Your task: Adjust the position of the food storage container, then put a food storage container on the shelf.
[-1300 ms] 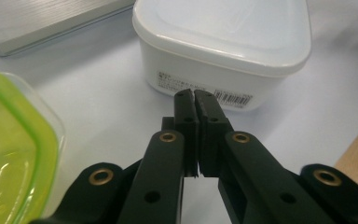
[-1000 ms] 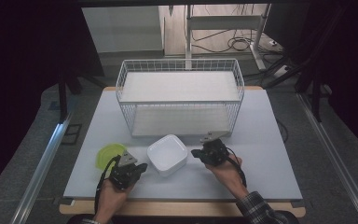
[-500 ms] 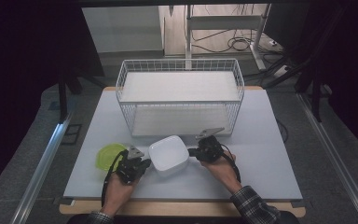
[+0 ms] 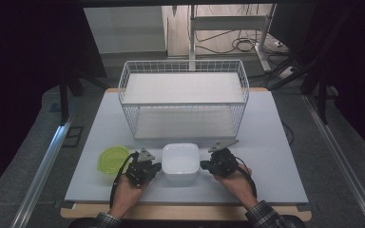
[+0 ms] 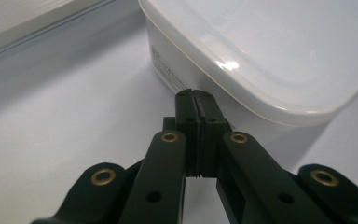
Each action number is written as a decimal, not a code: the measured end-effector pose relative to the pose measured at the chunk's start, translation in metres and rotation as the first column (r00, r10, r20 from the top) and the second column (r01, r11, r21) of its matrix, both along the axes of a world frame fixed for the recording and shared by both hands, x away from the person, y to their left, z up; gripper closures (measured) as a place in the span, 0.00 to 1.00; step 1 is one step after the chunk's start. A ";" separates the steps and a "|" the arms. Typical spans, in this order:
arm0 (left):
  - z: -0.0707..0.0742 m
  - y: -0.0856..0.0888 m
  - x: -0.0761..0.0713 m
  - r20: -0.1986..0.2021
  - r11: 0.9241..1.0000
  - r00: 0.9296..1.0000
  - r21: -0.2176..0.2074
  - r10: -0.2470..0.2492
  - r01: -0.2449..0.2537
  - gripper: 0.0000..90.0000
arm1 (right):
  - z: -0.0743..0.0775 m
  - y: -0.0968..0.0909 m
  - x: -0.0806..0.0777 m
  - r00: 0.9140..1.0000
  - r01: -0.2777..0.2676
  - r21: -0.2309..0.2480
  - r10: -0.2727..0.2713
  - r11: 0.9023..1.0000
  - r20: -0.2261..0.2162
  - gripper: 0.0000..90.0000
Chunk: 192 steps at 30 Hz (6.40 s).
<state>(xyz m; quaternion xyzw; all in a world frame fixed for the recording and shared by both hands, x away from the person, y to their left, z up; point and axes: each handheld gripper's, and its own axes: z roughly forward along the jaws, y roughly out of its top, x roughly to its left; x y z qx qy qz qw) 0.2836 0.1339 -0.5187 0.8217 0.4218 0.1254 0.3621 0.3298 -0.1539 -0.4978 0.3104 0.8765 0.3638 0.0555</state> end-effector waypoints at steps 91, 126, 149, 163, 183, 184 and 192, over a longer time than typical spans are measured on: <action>0.014 -0.014 0.023 -0.091 0.956 0.979 -0.250 -0.181 0.154 0.26 | 0.012 -0.011 0.004 0.982 0.097 0.153 -0.070 0.983 -0.178 0.46; 0.040 -0.003 -0.005 0.011 0.960 1.000 -0.281 0.024 -0.020 0.87 | 0.037 -0.017 -0.024 0.979 0.199 0.211 -0.202 0.957 -0.004 0.87; 0.109 0.004 0.010 0.153 0.966 0.988 -0.258 0.029 0.011 0.88 | 0.097 -0.014 -0.008 0.977 0.144 0.276 -0.181 0.950 0.112 0.88; 0.154 0.011 0.021 0.222 0.964 0.974 -0.265 0.050 0.011 0.88 | 0.136 -0.008 0.009 0.976 0.113 0.308 -0.164 0.945 0.145 0.87; 0.198 0.021 0.052 0.265 0.959 0.959 -0.285 0.096 -0.017 0.87 | 0.184 0.006 0.039 0.964 0.112 0.329 -0.183 0.938 0.192 0.87; 0.199 0.022 0.055 0.262 0.958 0.960 -0.287 0.096 -0.018 0.87 | 0.188 0.007 0.043 0.964 0.118 0.330 -0.189 0.936 0.190 0.87; 0.210 0.023 0.079 0.242 0.955 0.964 -0.293 0.114 -0.040 0.87 | 0.197 0.010 0.062 0.961 0.138 0.341 -0.209 0.930 0.180 0.87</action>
